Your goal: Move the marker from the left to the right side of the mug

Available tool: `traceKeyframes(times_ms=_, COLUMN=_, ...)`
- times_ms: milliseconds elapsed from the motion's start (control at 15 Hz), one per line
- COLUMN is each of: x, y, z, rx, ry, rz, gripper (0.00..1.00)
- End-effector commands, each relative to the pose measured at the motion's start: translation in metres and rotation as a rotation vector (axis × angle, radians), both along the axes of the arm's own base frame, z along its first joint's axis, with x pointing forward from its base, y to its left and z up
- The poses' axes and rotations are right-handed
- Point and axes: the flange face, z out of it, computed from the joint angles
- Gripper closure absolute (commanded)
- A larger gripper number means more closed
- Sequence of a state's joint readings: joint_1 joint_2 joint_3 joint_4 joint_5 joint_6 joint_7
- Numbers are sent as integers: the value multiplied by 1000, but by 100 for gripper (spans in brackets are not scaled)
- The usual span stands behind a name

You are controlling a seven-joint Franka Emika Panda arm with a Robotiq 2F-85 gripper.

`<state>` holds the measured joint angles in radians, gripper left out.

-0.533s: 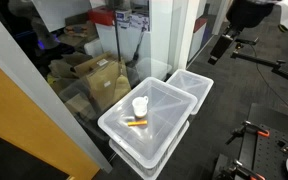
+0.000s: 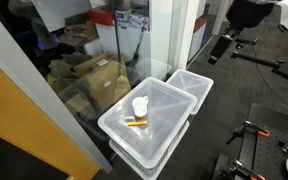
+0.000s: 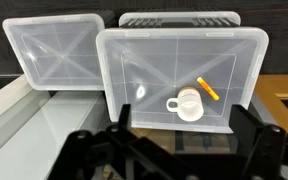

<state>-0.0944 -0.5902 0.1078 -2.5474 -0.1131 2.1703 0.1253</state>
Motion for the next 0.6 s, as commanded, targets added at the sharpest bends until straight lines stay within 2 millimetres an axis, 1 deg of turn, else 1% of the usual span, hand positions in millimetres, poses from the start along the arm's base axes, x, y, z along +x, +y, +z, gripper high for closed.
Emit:
traceKeyframes(times_ms=0, x=6, y=-1, z=0, rx=-38, ry=-35, rz=30, gripper=0)
traceKeyframes(times_ms=267, x=26, y=2, z=-2, rx=-85, ry=-139, rz=102, gripper=0)
traceKeyframes(times_ms=533, x=47, y=10, z=-20, rx=-84, ry=-203, rz=180, gripper=0)
